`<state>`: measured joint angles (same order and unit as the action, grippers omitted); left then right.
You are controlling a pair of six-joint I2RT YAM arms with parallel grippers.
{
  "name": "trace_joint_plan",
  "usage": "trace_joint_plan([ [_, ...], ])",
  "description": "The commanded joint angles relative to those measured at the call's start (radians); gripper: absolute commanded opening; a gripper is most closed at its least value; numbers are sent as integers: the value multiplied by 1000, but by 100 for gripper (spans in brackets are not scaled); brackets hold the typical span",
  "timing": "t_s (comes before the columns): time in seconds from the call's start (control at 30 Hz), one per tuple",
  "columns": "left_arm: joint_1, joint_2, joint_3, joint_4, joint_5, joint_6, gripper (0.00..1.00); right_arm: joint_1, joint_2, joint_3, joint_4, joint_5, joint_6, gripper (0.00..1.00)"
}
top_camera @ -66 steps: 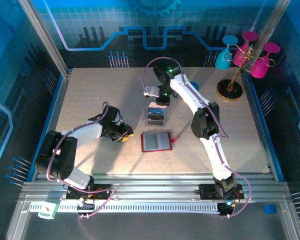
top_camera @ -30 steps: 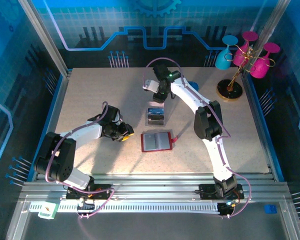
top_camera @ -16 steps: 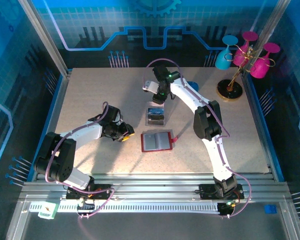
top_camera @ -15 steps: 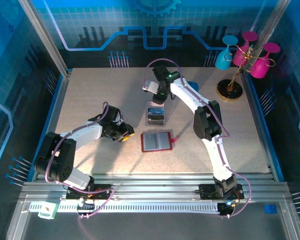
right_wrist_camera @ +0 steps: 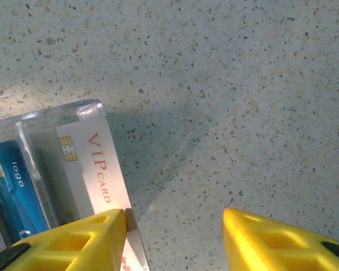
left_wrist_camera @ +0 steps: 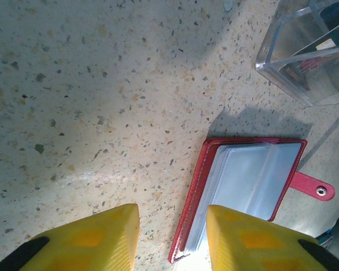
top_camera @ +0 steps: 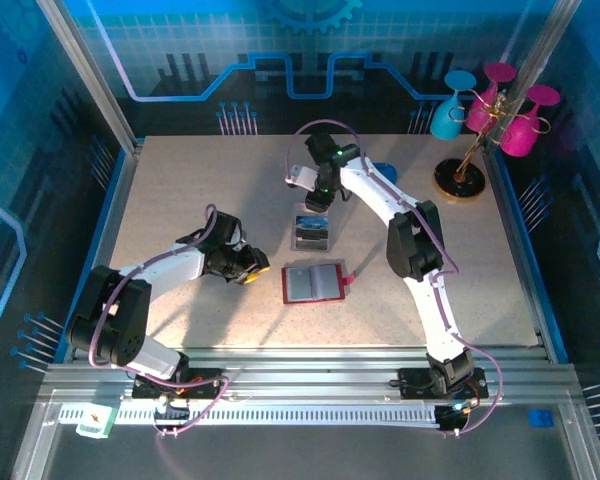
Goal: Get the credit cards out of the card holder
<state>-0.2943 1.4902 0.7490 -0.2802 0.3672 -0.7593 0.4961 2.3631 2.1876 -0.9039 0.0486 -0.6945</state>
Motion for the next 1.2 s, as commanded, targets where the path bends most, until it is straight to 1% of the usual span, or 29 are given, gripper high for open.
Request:
trace_joint_plan([
  [0.0, -12, -23, 0, -7, 1, -1, 37, -1, -91, -38, 22, -20, 23, 49],
  [0.17, -26, -2, 21, -7, 4, 3, 37, 10, -204, -139, 71, -30, 54, 49],
  [0.33, -44, 7, 46, -9, 1, 3, 37, 31, -339, -292, 152, -51, 120, 49],
  [0.5, -65, 3, 52, -7, -11, -6, 37, 52, -488, -465, 233, -94, 233, 49],
  [0.67, -96, 0, 66, -10, -32, -9, 37, 76, -596, -617, 304, -155, 367, 50],
  [0.77, -115, 2, 79, -15, -52, -12, 37, 93, -640, -688, 332, -183, 442, 50],
  [0.93, -172, -16, 76, -4, -93, -40, 37, 133, -686, -769, 357, -233, 549, 49],
  [1.07, -215, -35, 60, 11, -129, -67, 37, 157, -714, -844, 401, -252, 660, 53],
  [1.17, -223, -54, 34, 42, -139, -88, 37, 164, -729, -891, 436, -289, 734, 52],
])
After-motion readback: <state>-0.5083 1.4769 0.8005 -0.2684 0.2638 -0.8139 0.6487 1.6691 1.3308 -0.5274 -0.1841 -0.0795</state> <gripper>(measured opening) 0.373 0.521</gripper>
